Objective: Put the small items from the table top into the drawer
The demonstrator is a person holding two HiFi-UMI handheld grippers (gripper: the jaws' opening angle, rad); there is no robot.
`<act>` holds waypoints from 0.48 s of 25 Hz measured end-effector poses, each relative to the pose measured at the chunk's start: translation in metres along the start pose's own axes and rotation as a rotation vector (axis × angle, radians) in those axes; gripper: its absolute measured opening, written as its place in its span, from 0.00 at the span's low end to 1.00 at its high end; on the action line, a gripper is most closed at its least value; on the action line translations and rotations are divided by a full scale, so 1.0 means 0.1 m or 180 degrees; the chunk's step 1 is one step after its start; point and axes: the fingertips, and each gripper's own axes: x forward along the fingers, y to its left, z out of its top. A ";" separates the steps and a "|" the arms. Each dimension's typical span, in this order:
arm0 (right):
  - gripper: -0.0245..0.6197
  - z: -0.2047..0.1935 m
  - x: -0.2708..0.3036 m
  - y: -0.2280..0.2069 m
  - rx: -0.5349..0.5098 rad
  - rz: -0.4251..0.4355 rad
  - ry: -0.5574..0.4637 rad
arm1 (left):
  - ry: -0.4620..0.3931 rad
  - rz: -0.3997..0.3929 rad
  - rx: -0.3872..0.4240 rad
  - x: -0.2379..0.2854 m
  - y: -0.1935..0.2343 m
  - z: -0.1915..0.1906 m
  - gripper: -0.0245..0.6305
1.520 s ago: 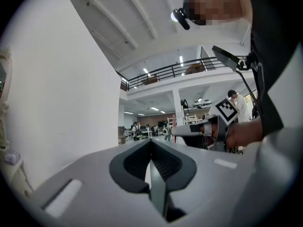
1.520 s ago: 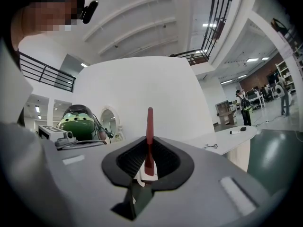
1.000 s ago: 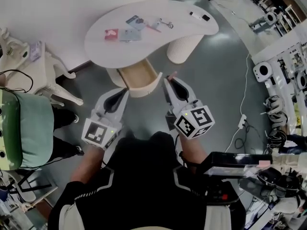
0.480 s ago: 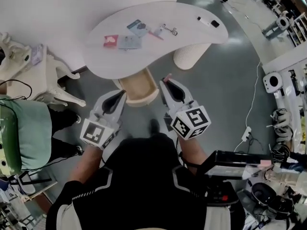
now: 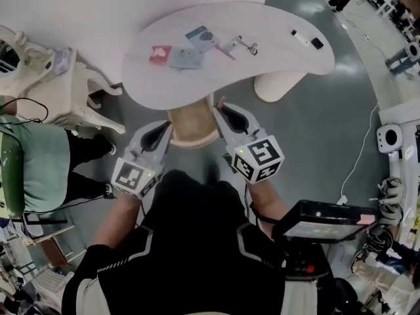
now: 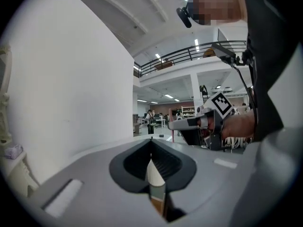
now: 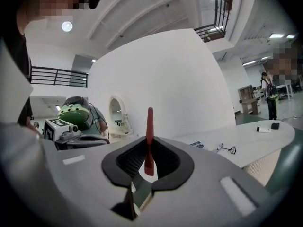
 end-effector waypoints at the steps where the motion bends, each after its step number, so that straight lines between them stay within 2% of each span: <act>1: 0.10 -0.03 0.05 -0.02 -0.0033 0.0075 0.0051 | 0.0023 0.0034 -0.0026 0.02 0.01 -0.04 0.04; 6: 0.10 -0.21 0.38 -0.05 -0.0243 0.0377 0.0262 | 0.0068 0.0144 -0.0243 0.04 0.17 -0.25 0.04; 12: 0.10 -0.59 0.76 -0.06 -0.0499 0.0681 0.0627 | 0.0160 0.0197 -0.0191 0.03 0.44 -0.49 0.04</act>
